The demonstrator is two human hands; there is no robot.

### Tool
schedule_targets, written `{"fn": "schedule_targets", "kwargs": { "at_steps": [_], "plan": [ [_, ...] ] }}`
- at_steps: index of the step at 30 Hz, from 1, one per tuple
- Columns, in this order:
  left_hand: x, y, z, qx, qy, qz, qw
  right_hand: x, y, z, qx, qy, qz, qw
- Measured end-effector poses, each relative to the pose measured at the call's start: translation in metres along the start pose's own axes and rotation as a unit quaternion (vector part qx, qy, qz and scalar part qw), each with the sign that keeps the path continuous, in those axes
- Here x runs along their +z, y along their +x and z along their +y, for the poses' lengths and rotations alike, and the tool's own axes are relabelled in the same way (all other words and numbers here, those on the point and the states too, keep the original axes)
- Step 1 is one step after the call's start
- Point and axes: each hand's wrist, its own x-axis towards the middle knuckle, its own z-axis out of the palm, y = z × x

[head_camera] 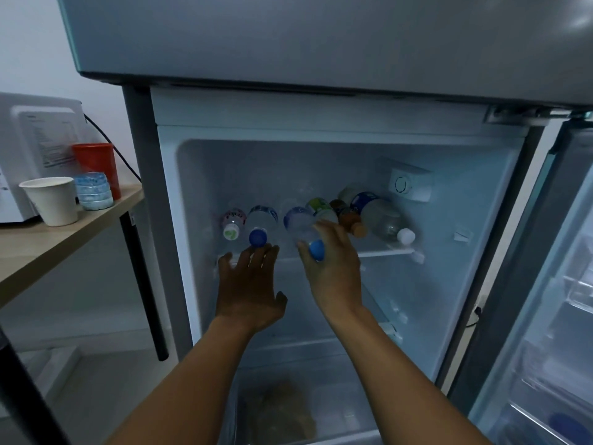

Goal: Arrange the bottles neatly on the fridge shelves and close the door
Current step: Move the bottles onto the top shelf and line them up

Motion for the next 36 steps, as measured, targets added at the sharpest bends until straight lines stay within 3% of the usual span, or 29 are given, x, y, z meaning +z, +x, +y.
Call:
{"fn": "schedule_targets", "kwargs": {
  "at_steps": [7,12,16,21,30,36],
  "plan": [
    [0.006,0.0,-0.002,0.003,0.005,0.012,1.0,0.045,0.029,0.014,0.01,-0.016,-0.094,0.995],
    [0.01,0.001,-0.003,0.003,0.0,0.02,1.0,0.06,0.035,0.016,-0.015,-0.058,-0.074,0.995],
    [0.008,0.001,0.0,0.002,0.0,0.007,1.0,0.057,0.03,0.018,0.003,-0.032,-0.108,0.994],
    [-0.005,-0.001,0.007,-0.013,-0.028,-0.053,0.998,0.031,0.023,0.011,0.053,-0.003,-0.17,0.984],
    [-0.04,-0.026,0.019,-0.028,-0.067,-0.138,0.988,-0.051,-0.021,0.003,0.07,-0.101,-0.126,0.984],
    [-0.074,-0.064,0.042,0.019,-0.091,-0.11,0.99,-0.112,-0.075,-0.01,0.097,-0.138,-0.135,0.976]
  ]
}}
